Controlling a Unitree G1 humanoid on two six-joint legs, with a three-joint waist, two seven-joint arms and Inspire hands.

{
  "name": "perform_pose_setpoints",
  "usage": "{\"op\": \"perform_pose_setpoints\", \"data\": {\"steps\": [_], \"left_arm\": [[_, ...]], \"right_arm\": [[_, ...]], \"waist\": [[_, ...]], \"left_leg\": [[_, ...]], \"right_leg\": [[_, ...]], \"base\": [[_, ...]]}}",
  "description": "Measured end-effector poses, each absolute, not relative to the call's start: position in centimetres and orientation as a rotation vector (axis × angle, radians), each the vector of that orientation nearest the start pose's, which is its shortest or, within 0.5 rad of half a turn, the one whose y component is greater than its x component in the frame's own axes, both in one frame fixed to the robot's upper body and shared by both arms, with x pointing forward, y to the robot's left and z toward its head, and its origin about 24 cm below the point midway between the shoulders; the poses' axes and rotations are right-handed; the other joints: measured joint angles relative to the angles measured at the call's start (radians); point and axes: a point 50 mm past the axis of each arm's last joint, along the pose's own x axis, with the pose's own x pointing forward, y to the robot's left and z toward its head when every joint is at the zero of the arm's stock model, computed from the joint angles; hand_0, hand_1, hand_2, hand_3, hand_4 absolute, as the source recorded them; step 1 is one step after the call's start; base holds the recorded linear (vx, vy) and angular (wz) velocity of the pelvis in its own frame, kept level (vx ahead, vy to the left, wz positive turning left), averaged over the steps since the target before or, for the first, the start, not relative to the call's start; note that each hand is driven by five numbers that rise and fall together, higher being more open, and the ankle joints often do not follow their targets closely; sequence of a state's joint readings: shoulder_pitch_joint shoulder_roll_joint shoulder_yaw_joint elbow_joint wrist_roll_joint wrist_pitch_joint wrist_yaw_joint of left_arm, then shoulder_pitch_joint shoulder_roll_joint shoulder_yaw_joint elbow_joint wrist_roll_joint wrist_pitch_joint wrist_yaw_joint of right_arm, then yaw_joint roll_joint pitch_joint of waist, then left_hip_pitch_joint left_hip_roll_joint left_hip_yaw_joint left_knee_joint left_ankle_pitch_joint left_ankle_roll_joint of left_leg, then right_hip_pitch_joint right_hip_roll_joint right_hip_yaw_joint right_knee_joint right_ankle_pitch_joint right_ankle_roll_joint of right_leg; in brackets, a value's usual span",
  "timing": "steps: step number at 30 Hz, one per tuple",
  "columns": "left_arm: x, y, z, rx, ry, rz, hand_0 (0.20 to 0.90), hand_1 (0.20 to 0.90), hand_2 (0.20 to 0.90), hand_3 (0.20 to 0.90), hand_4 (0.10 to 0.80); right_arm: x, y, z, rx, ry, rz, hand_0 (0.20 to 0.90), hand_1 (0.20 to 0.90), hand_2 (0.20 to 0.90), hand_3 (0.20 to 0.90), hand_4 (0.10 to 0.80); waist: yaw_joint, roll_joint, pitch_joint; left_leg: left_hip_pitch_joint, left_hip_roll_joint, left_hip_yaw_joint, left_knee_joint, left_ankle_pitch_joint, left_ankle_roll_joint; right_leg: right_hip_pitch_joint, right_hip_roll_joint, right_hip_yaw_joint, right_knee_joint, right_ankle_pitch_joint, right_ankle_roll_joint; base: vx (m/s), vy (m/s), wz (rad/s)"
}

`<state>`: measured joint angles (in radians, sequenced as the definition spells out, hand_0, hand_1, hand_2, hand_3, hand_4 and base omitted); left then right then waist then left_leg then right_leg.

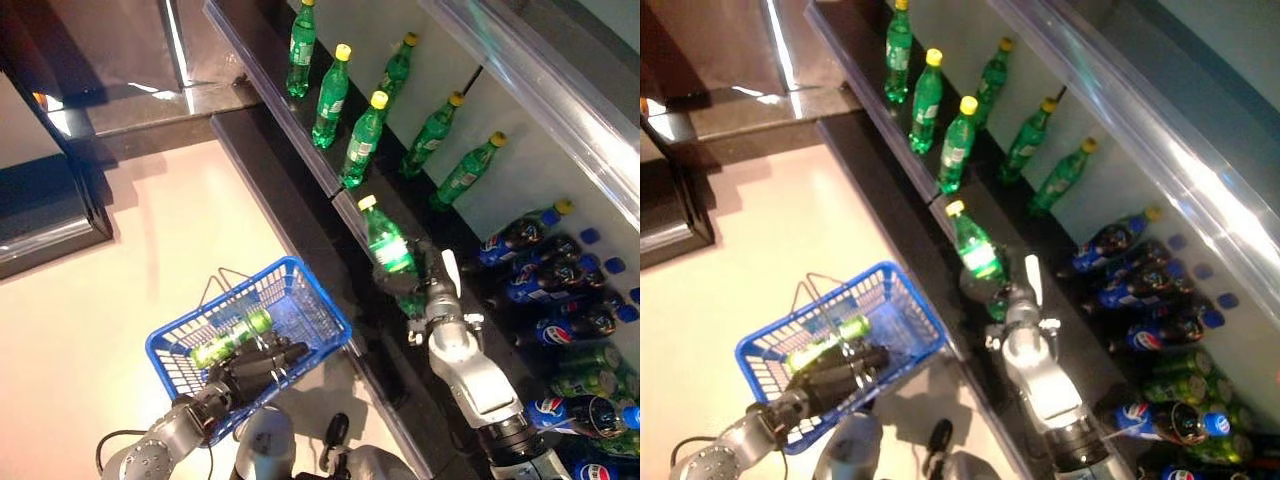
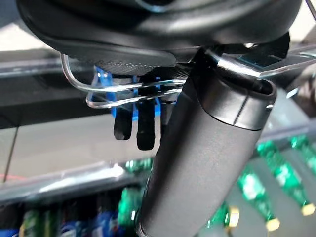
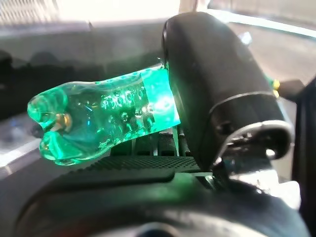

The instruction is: Pick up the drink and place into the basket.

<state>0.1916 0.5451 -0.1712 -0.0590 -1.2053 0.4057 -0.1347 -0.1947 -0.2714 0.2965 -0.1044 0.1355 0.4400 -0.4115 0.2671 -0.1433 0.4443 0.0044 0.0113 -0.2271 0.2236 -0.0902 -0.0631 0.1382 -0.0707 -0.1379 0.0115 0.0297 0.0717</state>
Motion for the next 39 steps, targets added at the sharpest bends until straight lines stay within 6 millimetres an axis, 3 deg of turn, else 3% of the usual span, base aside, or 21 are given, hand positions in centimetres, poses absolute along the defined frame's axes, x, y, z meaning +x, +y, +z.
{"op": "perform_pose_setpoints", "data": {"steps": [6, 16, 24, 34, 39], "left_arm": [[19.4, 16.6, 0.3, -0.727, 0.606, -0.402, 0.3, 0.3, 0.3, 0.2, 0.1], [18.6, 14.6, -0.4, -0.74, 0.674, -0.484, 0.3, 0.3, 0.3, 0.2, 0.1], [18.4, 13.4, -0.4, -0.741, 0.705, -0.557, 0.3, 0.3, 0.3, 0.2, 0.1], [18.3, 13.1, -0.2, -0.761, 0.694, -0.605, 0.3, 0.3, 0.3, 0.2, 0.1], [18.4, 13.6, -0.1, -0.769, 0.676, -0.59, 0.3, 0.3, 0.3, 0.2, 0.1]], "right_arm": [[27.4, -12.7, 5.9, -0.209, 0.188, -0.03, 0.3, 0.3, 0.3, 0.2, 0.1], [27.4, -12.6, 5.5, -0.165, 0.195, -0.053, 0.3, 0.3, 0.3, 0.2, 0.1], [27.1, -12.4, 2.5, -0.138, 0.298, -0.057, 0.3, 0.3, 0.3, 0.2, 0.1], [25.3, -10.8, 0.6, -0.033, 0.234, 0.117, 0.3, 0.3, 0.3, 0.2, 0.1], [23.9, -11.0, -0.7, -0.009, 0.228, 0.167, 0.3, 0.3, 0.3, 0.2, 0.1]], "waist": [[-0.015, 0.034, -0.012], [-0.028, 0.053, -0.019], [-0.029, 0.087, -0.037], [-0.024, 0.102, -0.046], [-0.027, 0.104, -0.053]], "left_leg": [[0.016, -0.001, -0.008, -0.043, 0.025, -0.002], [0.061, -0.003, -0.014, -0.103, 0.058, -0.007], [0.063, -0.004, -0.016, -0.103, 0.058, -0.007], [0.046, -0.006, -0.033, -0.103, 0.061, -0.01], [0.043, -0.006, -0.031, -0.106, 0.061, -0.01]], "right_leg": [[0.002, -0.007, -0.017, 0.001, -0.006, 0.0], [0.02, -0.016, -0.023, 0.001, -0.016, 0.003], [0.023, -0.018, -0.025, 0.001, -0.017, 0.004], [0.014, -0.019, -0.049, 0.001, -0.024, 0.003], [0.009, -0.02, -0.048, 0.001, -0.025, 0.004]], "base": [[0.006, 0.076, 0.06], [0.013, 0.039, 0.02], [-0.008, 0.005, 0.0], [-0.045, 0.015, 0.06], [-0.097, 0.01, -0.01]]}}
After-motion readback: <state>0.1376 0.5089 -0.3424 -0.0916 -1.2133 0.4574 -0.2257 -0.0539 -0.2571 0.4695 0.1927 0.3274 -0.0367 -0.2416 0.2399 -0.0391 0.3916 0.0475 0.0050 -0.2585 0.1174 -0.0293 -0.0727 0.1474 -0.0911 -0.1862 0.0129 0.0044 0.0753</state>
